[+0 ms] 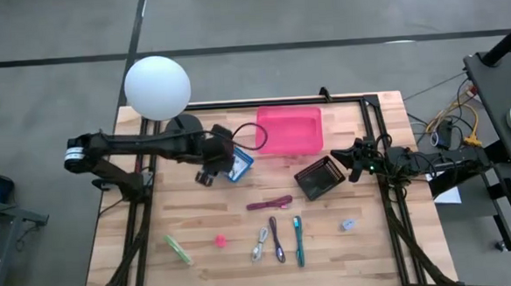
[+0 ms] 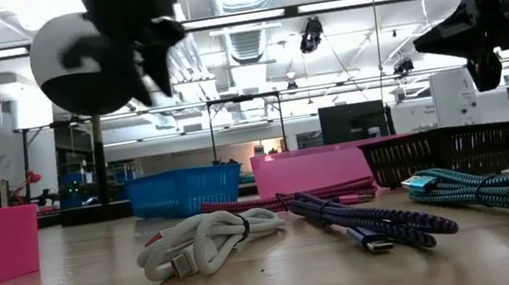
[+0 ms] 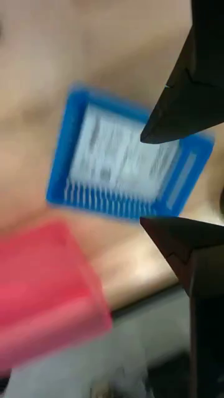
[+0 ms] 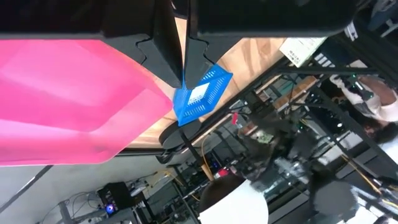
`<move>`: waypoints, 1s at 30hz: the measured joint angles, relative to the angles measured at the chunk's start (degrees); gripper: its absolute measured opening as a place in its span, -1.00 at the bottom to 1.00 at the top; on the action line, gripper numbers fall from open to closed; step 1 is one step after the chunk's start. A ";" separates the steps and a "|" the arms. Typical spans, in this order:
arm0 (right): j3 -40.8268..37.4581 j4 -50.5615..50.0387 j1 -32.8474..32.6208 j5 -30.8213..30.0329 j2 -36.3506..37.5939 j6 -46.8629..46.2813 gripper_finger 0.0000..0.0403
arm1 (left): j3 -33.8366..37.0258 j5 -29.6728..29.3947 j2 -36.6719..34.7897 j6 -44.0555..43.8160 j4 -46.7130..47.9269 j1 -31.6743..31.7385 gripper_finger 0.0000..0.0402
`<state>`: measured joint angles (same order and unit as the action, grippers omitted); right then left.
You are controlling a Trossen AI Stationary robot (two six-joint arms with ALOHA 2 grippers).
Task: Pick and place items into bin
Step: Put the white card reader box into the blue bin
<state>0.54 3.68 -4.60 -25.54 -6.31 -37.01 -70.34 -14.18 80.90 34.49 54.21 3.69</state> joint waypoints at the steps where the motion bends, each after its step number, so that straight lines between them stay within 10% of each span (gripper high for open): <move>1: 0.00 0.02 0.04 -0.08 -0.07 -0.32 -0.96 | -0.52 1.34 -0.60 -2.34 3.01 -0.78 -0.08; 11: 0.00 0.00 0.02 -0.01 -0.28 -0.52 -0.96 | -2.67 26.98 -6.12 -33.37 20.77 -12.58 -0.08; 20: 0.00 0.00 0.00 0.00 -0.22 -0.51 -0.96 | -2.48 21.06 -8.04 -52.14 23.39 -26.94 -0.08; 30: 0.00 -0.02 0.00 0.00 -0.29 -0.28 -0.96 | -2.45 21.56 -2.26 -52.18 22.71 -38.92 -0.08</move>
<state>0.54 3.66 -4.60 -25.54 -6.60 -37.30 -72.79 7.38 78.64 -17.69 76.91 -35.24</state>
